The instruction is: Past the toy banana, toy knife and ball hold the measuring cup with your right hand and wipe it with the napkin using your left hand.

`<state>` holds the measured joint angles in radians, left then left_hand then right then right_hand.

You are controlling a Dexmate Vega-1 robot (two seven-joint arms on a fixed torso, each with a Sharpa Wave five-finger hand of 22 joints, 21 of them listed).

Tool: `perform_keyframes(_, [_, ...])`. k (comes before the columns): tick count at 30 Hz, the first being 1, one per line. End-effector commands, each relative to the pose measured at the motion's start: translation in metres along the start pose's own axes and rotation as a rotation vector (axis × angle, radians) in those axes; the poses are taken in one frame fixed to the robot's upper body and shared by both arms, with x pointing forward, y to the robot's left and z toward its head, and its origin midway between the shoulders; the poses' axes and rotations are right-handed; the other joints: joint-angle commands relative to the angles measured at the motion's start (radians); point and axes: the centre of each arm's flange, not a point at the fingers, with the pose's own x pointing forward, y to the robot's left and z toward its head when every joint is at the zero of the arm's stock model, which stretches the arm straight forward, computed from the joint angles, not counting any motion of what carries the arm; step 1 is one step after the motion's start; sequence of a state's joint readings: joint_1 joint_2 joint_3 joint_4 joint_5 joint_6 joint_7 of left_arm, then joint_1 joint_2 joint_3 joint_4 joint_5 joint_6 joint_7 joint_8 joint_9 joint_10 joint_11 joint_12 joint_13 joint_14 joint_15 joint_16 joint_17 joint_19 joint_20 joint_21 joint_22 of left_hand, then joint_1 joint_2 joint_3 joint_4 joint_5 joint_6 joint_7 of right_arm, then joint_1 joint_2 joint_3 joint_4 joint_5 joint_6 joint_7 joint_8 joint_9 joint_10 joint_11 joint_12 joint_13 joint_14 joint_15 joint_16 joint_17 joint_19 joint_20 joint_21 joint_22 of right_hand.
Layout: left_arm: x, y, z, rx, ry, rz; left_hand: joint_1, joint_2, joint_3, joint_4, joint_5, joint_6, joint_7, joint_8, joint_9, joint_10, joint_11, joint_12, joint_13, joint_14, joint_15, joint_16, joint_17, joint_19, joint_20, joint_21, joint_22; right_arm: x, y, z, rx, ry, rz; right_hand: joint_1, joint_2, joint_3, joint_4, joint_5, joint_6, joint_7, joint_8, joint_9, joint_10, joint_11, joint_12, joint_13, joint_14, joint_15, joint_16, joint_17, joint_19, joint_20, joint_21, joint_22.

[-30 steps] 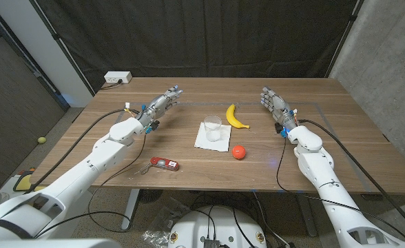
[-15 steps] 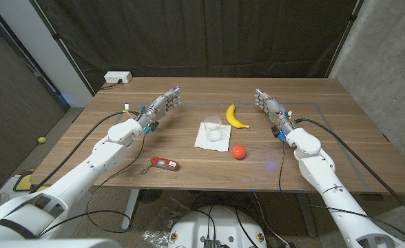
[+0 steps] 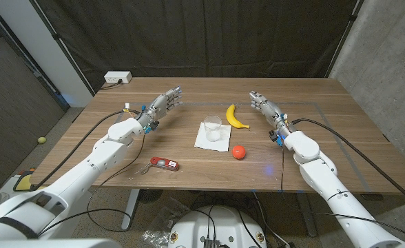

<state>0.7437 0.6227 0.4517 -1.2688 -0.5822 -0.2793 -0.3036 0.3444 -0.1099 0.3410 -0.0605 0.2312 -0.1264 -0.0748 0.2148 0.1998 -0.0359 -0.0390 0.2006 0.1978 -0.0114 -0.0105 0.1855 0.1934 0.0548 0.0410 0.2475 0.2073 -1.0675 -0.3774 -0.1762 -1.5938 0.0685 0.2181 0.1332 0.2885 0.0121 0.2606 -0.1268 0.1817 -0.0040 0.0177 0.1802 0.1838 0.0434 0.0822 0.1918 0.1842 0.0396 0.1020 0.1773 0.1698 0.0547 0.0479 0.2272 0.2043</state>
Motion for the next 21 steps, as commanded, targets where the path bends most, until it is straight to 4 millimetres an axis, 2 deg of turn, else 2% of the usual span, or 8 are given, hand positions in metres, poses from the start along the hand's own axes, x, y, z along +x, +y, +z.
perform_keyframes(1, [0.002,-0.001,0.0,0.001,0.012,-0.019,-0.002,0.005,0.005,0.004,0.004,0.005,0.003,0.003,0.002,0.0,0.006,0.008,0.002,-0.005,-0.007,0.007,0.001,0.001,0.0,0.0,0.001,-0.012,0.021,0.007,-0.062,-0.019,0.029,0.005,-0.005,-0.002,-0.005,0.01,-0.009,0.003,0.001,0.005,-0.007,0.0,-0.001,0.002,0.001,0.0,0.004,0.004,0.007,0.0,0.006,0.001])
perform_keyframes(21, [0.006,-0.001,-0.002,0.0,0.021,-0.042,0.0,0.017,0.005,0.008,0.007,0.009,0.001,0.002,0.001,0.004,0.001,0.009,0.001,-0.002,-0.011,0.008,0.0,0.004,0.0,0.002,0.001,-0.016,0.047,0.027,-0.237,-0.047,0.069,0.014,0.0,0.0,-0.008,0.013,-0.01,-0.006,0.007,0.005,-0.003,-0.002,0.005,0.002,-0.001,0.001,0.004,0.004,0.001,0.006,0.002,0.0])
